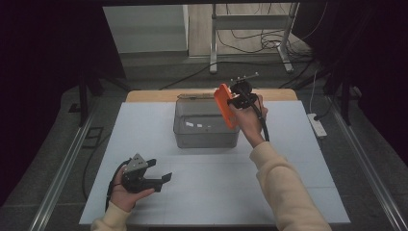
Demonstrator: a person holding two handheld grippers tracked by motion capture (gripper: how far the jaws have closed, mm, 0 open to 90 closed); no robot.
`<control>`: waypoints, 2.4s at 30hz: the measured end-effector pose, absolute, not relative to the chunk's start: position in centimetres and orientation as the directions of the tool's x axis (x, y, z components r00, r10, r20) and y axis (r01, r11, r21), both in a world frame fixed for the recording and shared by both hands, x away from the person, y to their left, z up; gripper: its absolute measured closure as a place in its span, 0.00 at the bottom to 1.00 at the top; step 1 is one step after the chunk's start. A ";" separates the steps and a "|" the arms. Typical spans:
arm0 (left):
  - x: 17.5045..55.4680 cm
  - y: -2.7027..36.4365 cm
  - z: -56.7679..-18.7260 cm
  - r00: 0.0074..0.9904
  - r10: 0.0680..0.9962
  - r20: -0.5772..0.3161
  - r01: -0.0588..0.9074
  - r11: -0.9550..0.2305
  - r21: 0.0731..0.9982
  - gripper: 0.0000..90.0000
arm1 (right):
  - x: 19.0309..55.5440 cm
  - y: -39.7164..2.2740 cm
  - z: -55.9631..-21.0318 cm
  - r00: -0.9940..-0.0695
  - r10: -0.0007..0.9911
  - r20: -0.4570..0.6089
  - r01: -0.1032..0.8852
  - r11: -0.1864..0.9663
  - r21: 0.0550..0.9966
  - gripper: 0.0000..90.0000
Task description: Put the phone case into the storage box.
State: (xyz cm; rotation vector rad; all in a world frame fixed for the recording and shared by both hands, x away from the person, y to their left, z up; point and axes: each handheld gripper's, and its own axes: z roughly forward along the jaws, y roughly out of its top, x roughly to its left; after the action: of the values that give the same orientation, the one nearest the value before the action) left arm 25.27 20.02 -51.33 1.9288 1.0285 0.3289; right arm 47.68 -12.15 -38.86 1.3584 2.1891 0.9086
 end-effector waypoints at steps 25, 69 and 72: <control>25.2 20.1 -51.3 0.619 0.768 -0.166 0.529 -0.251 0.811 0.18 | 48.2 -11.7 -39.7 -0.427 0.904 -0.013 0.668 0.325 0.669 0.89; 25.3 20.2 -51.3 0.617 0.770 -0.164 0.528 -0.250 0.811 0.18 | 49.1 -11.0 -41.8 -0.397 0.916 -0.054 0.728 0.350 0.590 0.89; 25.3 20.2 -51.3 0.616 0.770 -0.166 0.528 -0.248 0.812 0.18 | 49.1 -10.8 -41.9 -0.397 0.916 -0.062 0.728 0.355 0.587 0.89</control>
State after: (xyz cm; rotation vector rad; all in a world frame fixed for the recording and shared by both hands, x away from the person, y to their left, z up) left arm 25.27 20.18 -51.32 1.9254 1.0310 0.3322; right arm 49.09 -10.83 -41.90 1.4408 2.2428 0.6790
